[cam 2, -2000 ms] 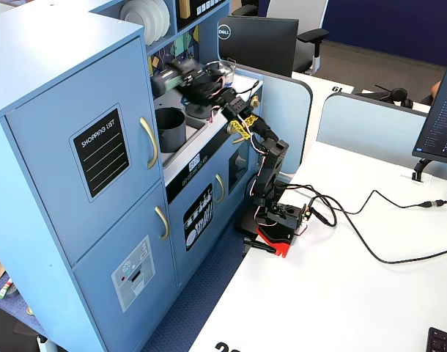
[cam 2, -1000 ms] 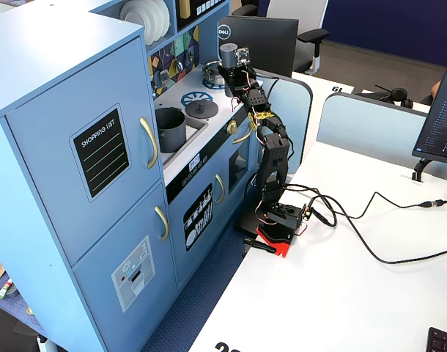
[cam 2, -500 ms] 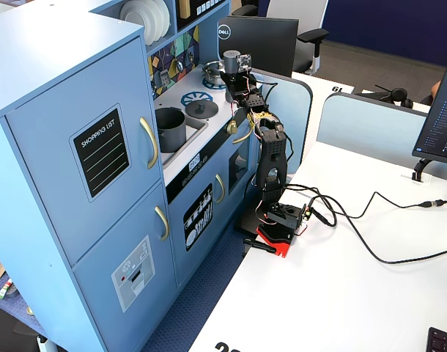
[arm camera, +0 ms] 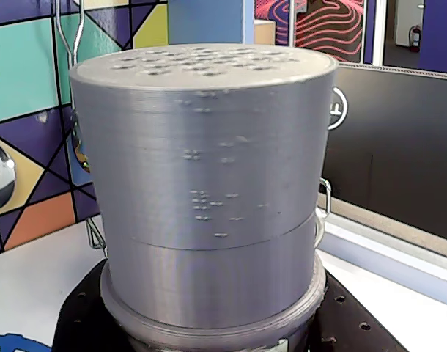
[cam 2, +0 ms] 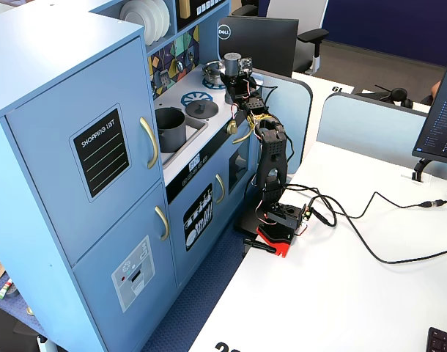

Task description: Put salt in the gray recipient

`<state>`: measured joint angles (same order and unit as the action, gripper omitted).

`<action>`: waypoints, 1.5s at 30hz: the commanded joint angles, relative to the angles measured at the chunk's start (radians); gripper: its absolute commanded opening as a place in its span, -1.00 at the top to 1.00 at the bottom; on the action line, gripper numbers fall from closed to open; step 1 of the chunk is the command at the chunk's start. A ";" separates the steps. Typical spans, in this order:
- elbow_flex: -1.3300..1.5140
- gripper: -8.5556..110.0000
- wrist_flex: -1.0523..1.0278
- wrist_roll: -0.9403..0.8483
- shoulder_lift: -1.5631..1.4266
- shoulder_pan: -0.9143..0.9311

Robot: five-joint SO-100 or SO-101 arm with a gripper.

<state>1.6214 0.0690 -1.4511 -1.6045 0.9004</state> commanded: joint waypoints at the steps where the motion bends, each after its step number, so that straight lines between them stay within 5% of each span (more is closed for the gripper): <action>1: 0.008 0.82 0.020 -0.028 -0.021 0.009; 7: 0.014 0.14 0.060 0.080 -0.041 0.023; 14: 0.051 -0.03 0.060 0.008 -0.110 0.031; 20: 0.213 0.15 -0.114 -0.074 -0.382 0.063; 26: 0.445 0.85 -0.663 -0.235 -0.859 -0.005; 36: 0.765 0.85 -1.305 -0.158 -1.365 -0.652; 45: 1.292 0.85 -1.186 -0.043 -1.539 -0.815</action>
<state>2.7489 -1.1858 -1.5309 -3.1002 0.1166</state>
